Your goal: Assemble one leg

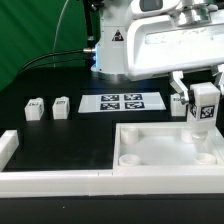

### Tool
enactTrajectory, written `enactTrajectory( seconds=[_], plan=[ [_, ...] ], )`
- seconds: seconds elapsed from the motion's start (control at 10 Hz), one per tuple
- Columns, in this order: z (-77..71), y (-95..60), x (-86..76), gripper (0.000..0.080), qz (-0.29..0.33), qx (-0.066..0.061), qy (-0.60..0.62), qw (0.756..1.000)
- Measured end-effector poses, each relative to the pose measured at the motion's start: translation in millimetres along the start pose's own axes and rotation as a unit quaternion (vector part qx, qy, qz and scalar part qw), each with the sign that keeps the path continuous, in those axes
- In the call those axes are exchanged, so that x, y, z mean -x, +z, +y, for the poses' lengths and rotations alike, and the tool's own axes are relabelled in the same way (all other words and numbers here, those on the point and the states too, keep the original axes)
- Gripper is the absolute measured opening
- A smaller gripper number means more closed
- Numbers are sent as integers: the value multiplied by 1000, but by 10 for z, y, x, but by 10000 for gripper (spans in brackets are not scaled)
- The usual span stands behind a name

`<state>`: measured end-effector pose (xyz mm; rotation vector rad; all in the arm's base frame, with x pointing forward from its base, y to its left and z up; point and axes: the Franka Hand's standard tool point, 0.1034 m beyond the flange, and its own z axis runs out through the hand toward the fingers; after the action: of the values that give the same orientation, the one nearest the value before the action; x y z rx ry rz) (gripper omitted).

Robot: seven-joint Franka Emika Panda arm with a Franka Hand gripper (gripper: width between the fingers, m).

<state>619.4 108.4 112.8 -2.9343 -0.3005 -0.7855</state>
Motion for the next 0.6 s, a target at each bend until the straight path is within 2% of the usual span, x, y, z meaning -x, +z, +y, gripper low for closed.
enactTrajectory(
  seconds=[0.2,0.6],
  plan=[
    [-31,71,43,294,-4,-2,-1,1000],
    [-38,79,53,294,-5,-3,-3,1000]
  ],
)
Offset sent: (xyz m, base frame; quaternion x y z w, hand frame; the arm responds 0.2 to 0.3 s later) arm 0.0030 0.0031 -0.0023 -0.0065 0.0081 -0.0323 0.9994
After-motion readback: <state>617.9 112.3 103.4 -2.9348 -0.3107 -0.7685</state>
